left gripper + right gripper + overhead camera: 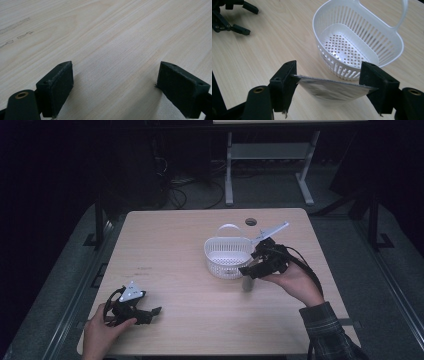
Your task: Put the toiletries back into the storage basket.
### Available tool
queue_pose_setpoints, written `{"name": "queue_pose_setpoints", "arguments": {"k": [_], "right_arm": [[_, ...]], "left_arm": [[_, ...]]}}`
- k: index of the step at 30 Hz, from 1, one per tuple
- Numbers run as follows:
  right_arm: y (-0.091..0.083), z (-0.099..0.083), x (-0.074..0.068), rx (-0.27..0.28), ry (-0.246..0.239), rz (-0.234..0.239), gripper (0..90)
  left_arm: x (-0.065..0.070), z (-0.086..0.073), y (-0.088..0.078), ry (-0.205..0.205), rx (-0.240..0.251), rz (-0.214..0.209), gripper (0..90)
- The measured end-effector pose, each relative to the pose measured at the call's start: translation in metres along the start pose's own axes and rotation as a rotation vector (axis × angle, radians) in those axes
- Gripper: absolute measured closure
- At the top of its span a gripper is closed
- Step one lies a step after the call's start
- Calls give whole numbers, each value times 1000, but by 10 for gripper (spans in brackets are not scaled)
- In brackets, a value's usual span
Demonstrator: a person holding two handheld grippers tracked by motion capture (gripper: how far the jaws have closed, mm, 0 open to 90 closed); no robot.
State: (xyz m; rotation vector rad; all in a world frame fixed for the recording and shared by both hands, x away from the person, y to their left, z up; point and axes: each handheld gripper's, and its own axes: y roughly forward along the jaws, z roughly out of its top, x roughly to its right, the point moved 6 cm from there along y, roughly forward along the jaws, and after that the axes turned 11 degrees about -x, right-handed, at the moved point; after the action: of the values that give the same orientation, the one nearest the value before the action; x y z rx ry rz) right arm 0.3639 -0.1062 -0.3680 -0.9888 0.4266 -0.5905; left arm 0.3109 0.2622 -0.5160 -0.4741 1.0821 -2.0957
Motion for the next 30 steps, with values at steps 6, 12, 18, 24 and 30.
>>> {"name": "queue_pose_setpoints", "arguments": {"k": [6, 12, 18, 24, 30], "right_arm": [[-5, 0, 9, 3, 10, -3, 305], [-10, 1, 14, 8, 16, -7, 305], [-17, 4, 19, 19, 24, -5, 305], [-22, 9, 21, 25, 23, -12, 305], [-31, 16, 23, 33, 19, -19, 305]], "left_arm": [[0, 0, 0, 0, 1, 1, 125], [0, 0, 0, 0, 0, 1, 125], [0, 0, 0, 0, 0, 0, 125], [0, 0, 0, 0, 0, 0, 126], [0, 0, 0, 0, -1, 0, 126]]}}
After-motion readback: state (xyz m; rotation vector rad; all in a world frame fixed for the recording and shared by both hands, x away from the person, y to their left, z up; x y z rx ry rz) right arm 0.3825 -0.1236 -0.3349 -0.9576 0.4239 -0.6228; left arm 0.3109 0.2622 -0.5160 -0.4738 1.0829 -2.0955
